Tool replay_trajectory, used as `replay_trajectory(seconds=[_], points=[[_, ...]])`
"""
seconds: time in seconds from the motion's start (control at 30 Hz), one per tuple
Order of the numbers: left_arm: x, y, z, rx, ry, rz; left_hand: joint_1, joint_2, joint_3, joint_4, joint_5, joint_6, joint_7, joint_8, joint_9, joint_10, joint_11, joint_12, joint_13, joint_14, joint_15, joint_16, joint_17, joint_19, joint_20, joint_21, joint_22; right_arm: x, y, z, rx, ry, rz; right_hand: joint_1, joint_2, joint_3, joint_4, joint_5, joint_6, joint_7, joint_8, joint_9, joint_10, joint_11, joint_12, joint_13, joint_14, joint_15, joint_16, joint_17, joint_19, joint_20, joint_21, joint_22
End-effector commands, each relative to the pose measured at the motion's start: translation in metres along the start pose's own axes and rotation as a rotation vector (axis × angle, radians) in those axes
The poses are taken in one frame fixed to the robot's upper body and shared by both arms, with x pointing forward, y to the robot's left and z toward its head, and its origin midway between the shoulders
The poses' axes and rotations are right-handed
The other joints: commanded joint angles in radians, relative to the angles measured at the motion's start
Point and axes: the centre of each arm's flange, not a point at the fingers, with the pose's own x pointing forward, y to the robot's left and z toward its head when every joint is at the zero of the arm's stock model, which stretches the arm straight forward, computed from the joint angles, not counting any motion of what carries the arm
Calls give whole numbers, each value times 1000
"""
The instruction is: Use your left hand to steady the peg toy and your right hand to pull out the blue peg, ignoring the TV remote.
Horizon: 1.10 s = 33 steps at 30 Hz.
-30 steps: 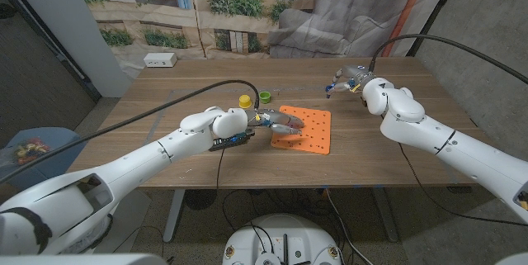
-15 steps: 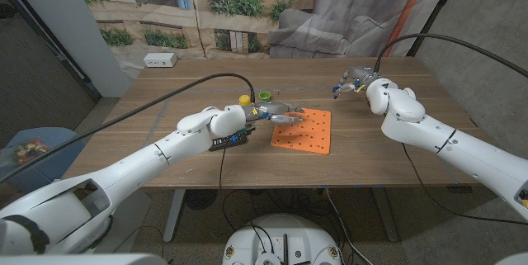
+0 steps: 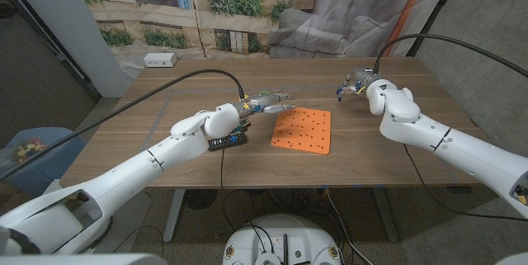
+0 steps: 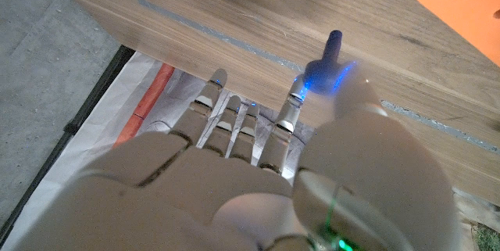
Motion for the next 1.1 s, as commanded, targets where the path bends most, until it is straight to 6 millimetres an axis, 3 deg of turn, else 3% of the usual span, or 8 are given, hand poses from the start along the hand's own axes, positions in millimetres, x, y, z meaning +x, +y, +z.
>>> replay_trajectory(seconds=[0.03, 1.1], points=[[-20, 10, -20, -152, 101, 146, 8, 77, 3, -5, 1, 11, -2, 9, 2, 14, 0, 8, 2, 7, -54, -1, 2, 8, -128, 2, 2, 6, 6, 1, -83, 38, 10, -11, 0, -5, 0, -2, 16, -16, 8, 7, 5, 6, 0, 0, 4, 2, -4, 6, 7, -5, 1, 1], [-45, 15, -48, -405, 203, 356, 16, 73, 9, -25, 1, 27, -1, 9, 2, 22, 2, 7, 2, 16, -51, -1, 1, 19, -124, 2, 2, 27, 30, 17, -265, 67, 76, -13, -4, -10, -4, -6, 8, -17, 10, 17, 7, 2, -2, 0, 18, -6, 0, 7, 23, -23, 5, 1]])
